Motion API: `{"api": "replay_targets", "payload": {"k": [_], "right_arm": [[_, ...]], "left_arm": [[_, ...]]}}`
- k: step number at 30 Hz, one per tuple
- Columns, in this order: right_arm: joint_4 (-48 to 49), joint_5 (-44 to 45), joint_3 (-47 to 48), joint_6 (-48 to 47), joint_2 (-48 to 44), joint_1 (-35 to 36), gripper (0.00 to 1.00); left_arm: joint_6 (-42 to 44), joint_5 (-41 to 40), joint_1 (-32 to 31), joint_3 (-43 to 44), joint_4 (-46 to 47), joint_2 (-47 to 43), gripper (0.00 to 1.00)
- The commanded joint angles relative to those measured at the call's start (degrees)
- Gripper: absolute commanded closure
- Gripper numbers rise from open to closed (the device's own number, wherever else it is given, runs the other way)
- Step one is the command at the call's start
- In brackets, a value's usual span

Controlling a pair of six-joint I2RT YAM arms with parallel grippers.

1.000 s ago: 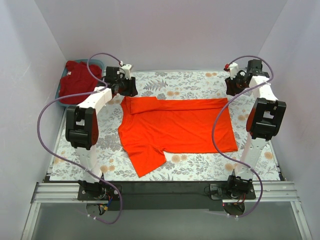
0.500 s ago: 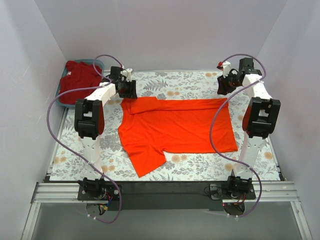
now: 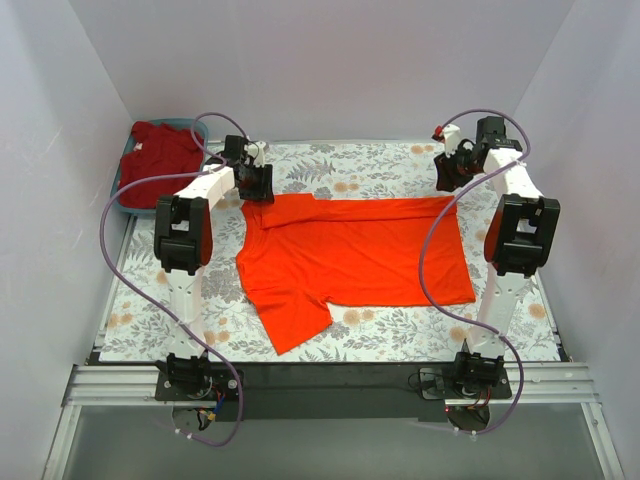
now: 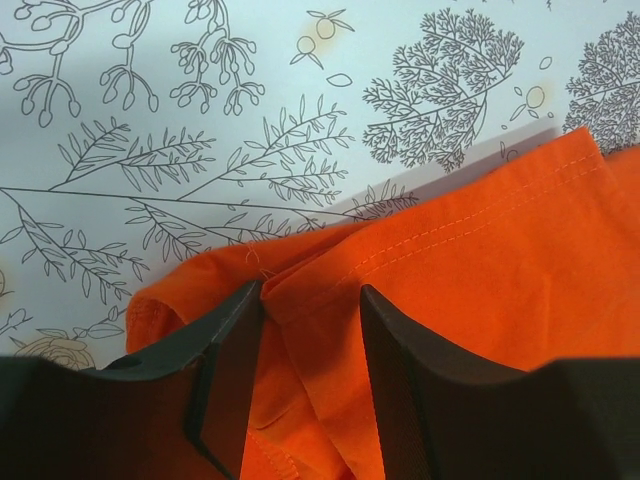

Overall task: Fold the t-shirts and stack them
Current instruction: Fold the tshirt

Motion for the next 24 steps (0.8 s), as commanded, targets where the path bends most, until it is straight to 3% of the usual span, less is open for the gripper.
{"api": "replay_targets", "payload": {"k": [1, 10, 16, 18, 24], "right_arm": [[-1.03, 1.56, -0.67, -2.0, -0.37, -0.24, 0.53], [-3.58, 5.96, -1.99, -6.22, 1.65, -0.68, 0.52], [-6.22, 6.84, -1.2, -8.07, 3.24, -0.76, 0.57], [-6.39, 7.02, -1.73, -8.59, 2.71, -0.85, 0.65], [-8.15, 8.33, -3.22, -11.32, 1.22, -1.56, 0.93]], "left_arm": [[-0.43, 2.58, 0.21, 0.8, -0.27, -2.52, 0.59], [1.06, 7.67, 0.21, -3.77, 3.34, -7.98, 0.75], [1.94, 10.84, 0.21, -4.38, 3.25, -9.56, 0.96], [2.38, 11.89, 0.21, -5.09, 3.16, -10.26, 1.0], [5.01, 15.94, 0.21, -9.91, 3.43, -15.18, 1.0]]}}
